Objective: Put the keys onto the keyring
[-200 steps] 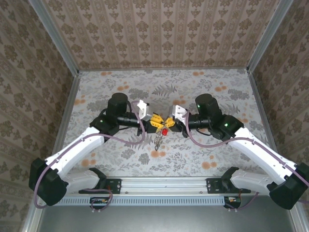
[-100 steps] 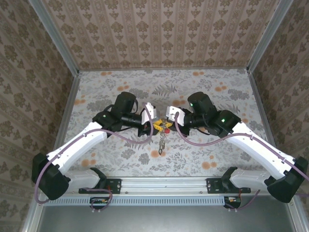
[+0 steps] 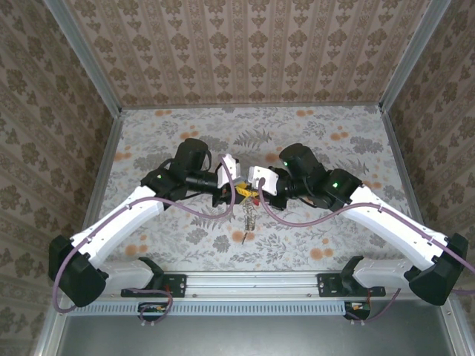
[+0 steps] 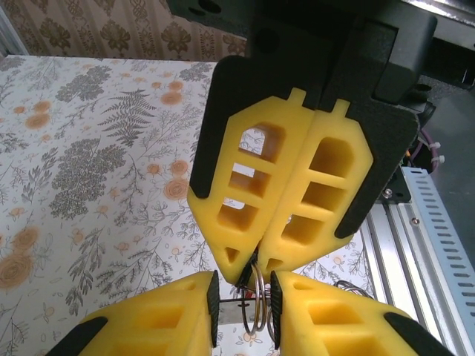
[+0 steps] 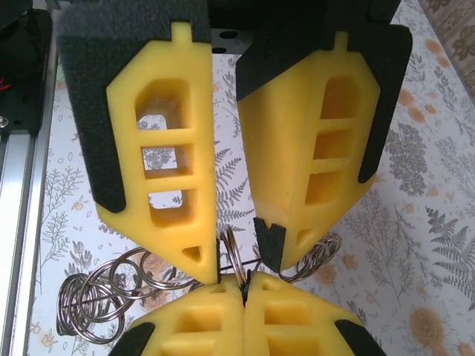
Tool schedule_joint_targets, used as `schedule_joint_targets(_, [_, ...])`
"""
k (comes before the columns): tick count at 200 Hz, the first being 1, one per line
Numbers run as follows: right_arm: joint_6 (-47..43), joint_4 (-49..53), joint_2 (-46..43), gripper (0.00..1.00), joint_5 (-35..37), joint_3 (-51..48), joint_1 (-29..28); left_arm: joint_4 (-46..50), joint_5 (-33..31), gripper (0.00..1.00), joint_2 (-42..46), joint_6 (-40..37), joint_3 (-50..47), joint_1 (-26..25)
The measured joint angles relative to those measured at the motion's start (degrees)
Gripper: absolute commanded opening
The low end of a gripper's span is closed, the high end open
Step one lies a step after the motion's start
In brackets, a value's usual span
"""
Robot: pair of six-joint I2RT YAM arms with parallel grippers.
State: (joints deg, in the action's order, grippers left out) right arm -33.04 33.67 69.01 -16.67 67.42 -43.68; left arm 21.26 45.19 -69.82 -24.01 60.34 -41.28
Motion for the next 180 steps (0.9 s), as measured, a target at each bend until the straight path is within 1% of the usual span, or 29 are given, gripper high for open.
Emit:
schedule_joint_targets(9, [0.0,0.0,0.0,0.00,0.0,0.0,0.0,0.0,0.0,0.24,0.0,0.0,0.0,0.0])
schedule_joint_targets(17, [0.0,0.0,0.0,0.00,0.0,0.0,0.0,0.0,0.0,0.20,-0.1,0.1,0.0,0.0])
schedule_joint_targets(19, [0.0,0.0,0.0,0.00,0.0,0.0,0.0,0.0,0.0,0.18,-0.1,0.3,0.0,0.0])
schedule_joint_targets(29, [0.0,0.0,0.0,0.00,0.2,0.0,0.0,0.1,0.3,0.00,-0.4,0.2,0.2,0.0])
schedule_joint_targets(59, [0.2,-0.4,-0.3,0.00,0.6,-0.5,0.2,0.0,1.1,0.00,-0.8,0.4,0.2,0.0])
schedule_joint_targets(68, [0.3,-1.2,-0.9,0.11,0.2,-1.2,0.4,-0.2,1.7,0.00,-0.8,0.5,0.2,0.1])
schedule_joint_targets(76, [0.6,-2.3,-1.8,0.18,-0.7,-2.3,0.7,-1.0,2.6,0.00,-0.8,1.0,0.1,0.3])
schedule_joint_targets(92, [2.0,-5.3,-4.1,0.22,-3.3,-4.7,2.1,-5.1,5.7,0.00,-0.4,3.5,-1.4,1.5])
schedule_joint_targets(107, [2.9,-7.4,-6.0,0.23,-5.7,-6.4,3.4,-9.1,8.3,0.00,0.6,5.5,-3.6,3.0])
schedule_joint_targets(131, [4.2,-8.8,-7.8,0.23,-8.7,-7.5,4.8,-13.0,11.8,0.00,2.2,7.6,-5.4,4.6])
schedule_joint_targets(156, [4.9,-9.7,-7.8,0.24,-10.7,-7.5,4.9,-17.0,15.4,0.00,3.1,9.5,-5.9,5.1])
schedule_joint_targets(180, [5.4,-10.4,-7.8,0.25,-11.3,-7.5,4.9,-18.7,17.7,0.00,3.3,10.2,-6.0,5.3])
